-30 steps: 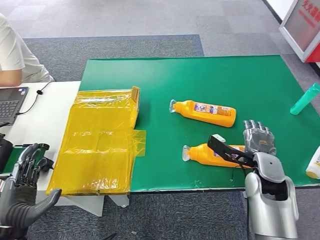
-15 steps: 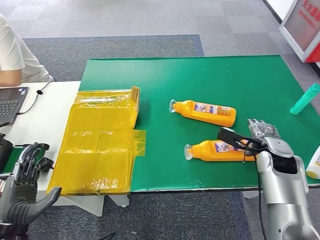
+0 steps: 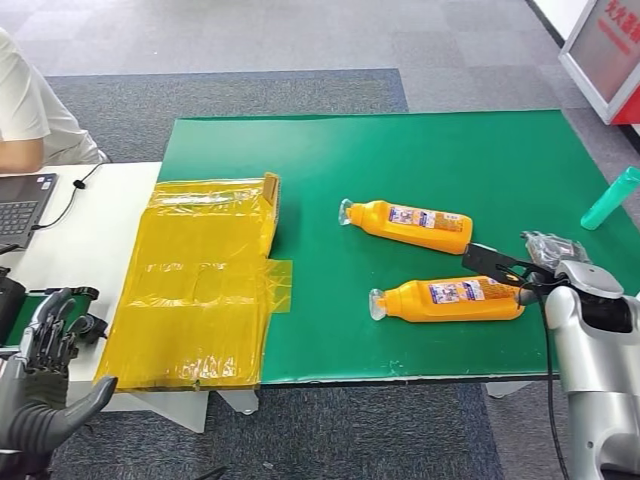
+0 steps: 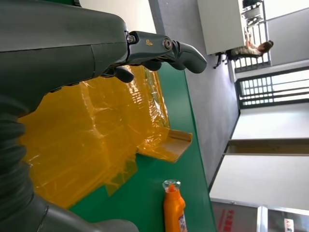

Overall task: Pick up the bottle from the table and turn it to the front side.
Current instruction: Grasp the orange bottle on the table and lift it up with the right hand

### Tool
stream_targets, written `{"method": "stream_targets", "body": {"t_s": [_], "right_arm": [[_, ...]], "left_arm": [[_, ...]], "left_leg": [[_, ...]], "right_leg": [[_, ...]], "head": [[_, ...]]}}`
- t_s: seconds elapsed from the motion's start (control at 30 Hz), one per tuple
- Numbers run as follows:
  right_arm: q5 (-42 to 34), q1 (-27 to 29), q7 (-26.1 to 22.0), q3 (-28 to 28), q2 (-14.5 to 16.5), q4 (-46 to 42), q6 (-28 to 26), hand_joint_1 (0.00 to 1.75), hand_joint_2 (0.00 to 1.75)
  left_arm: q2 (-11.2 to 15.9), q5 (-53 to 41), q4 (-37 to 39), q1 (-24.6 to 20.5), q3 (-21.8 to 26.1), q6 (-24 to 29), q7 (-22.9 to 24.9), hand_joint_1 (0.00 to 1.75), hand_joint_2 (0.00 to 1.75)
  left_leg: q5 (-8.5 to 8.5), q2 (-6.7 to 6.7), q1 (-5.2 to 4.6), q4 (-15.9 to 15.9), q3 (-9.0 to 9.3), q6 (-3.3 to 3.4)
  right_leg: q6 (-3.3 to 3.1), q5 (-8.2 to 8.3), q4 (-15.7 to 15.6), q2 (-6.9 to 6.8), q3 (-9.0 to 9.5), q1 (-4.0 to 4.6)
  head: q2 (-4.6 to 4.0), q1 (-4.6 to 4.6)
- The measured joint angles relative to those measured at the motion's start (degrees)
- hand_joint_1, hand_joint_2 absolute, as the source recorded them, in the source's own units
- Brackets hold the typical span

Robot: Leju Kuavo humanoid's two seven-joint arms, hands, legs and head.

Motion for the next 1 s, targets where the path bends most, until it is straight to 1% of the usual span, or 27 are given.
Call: {"method": "stream_targets", "body": {"t_s": [0.37,0.53,0.67,0.83,1.0], "right_arm": [[0.0,0.2,0.7,2.4,-0.1,2.9,-0.2,0.0,1.75],[-1.2,-0.2,-0.4,4.3,-0.1,5.7,1.2,0.0,1.75],[-2.3,-0.6,-0.8,6.3,0.1,7.9,1.1,0.0,1.75],[-2.1,-1.1,-0.4,8.0,0.7,10.0,0.8,0.0,1.75],[0.6,-1.2,0.8,10.3,2.4,12.9,-0.8,0.0,1.75]], "left_arm": [[0.0,0.0,0.9,-0.6,0.0,0.5,-0.3,0.0,1.75],[0.4,0.5,1.4,-0.8,0.0,1.2,-0.6,0.0,1.75],[0.7,0.8,1.8,-0.9,0.0,1.2,-0.8,0.0,1.75],[0.8,0.9,2.1,-0.9,0.0,1.2,-0.8,0.0,1.75],[0.9,1.0,2.5,-1.2,-0.1,1.4,-0.7,0.0,1.75]], "left_leg": [[0.01,0.0,0.0,0.0,-0.01,-0.01],[0.0,0.0,0.0,0.0,-0.02,-0.01],[0.01,0.0,0.01,0.0,-0.02,-0.01],[0.01,0.0,0.01,0.0,-0.02,-0.01],[0.01,0.0,0.01,0.0,-0.02,-0.01]], "right_leg": [[0.0,0.0,0.0,0.0,-0.01,0.0],[0.0,0.0,0.0,0.0,-0.01,0.01],[0.0,0.0,0.0,0.0,-0.01,0.02],[0.0,0.0,0.0,0.0,-0.01,0.01],[-0.01,-0.01,0.0,0.0,-0.03,0.02]], "head": [[0.01,0.01],[0.01,0.0],[0.01,0.0],[0.01,0.01],[0.01,0.0]]}}
